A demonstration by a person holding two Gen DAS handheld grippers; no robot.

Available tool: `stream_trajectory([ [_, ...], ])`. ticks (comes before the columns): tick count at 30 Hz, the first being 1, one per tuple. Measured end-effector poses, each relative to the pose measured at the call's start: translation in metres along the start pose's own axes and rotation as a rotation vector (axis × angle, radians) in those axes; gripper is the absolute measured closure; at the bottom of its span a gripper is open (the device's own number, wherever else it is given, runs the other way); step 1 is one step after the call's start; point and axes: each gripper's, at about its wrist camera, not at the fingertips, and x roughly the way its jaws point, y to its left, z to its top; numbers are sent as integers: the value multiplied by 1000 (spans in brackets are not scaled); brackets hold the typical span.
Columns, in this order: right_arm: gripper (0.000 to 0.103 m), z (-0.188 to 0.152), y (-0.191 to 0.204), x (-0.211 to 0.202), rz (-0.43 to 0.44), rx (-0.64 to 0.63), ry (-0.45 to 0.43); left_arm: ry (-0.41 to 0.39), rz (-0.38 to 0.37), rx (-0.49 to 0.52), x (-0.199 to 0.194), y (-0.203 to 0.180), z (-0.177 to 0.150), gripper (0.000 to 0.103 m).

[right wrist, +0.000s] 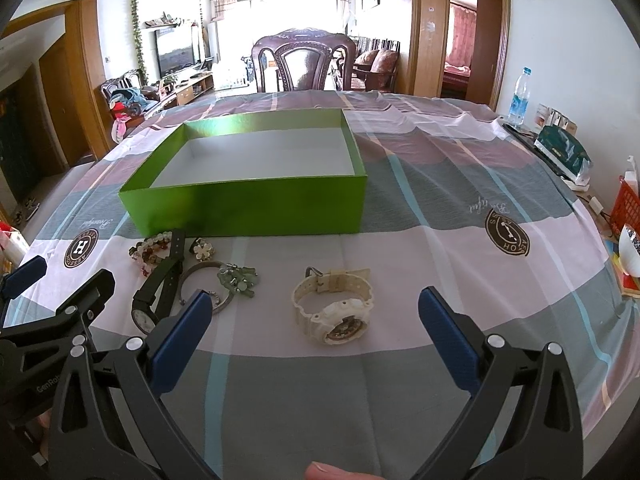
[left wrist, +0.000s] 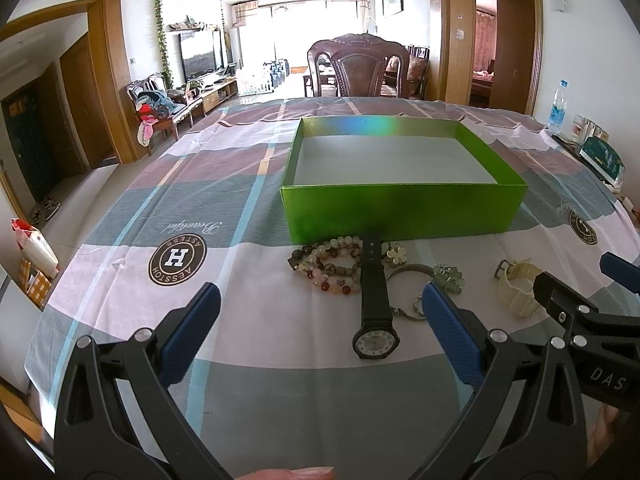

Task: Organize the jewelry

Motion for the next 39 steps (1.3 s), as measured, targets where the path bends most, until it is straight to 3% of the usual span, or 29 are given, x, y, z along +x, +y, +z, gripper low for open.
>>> stream_trajectory([
  [39,2,1,1,0,-1,-4,-6,-3,4,5,-3,6,-2,3],
])
